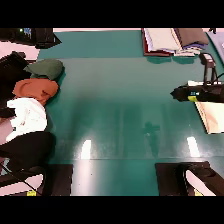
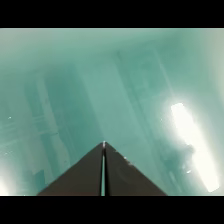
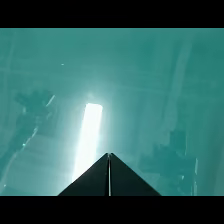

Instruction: Fold the shirts.

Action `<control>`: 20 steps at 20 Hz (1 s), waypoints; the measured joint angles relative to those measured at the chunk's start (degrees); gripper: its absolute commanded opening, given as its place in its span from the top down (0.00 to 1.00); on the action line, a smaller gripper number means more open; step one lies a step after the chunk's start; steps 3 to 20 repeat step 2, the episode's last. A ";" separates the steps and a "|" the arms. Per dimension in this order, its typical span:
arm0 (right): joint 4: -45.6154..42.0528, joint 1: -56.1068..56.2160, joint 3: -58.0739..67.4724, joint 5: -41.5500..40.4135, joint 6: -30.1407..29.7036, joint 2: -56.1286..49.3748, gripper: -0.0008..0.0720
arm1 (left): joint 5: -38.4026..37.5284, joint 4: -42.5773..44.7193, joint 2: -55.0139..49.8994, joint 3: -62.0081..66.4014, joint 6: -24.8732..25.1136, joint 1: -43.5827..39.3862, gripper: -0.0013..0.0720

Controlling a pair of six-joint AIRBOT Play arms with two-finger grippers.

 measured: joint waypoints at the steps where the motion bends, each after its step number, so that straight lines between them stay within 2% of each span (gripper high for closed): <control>1: 0.17 0.85 0.00 -0.02 0.00 -0.04 0.96 | 0.00 0.00 0.00 0.00 0.00 0.00 0.95; 20: 0.13 1.51 0.00 -0.07 0.07 -0.04 0.96 | 0.00 0.00 0.00 0.00 -0.02 0.00 0.95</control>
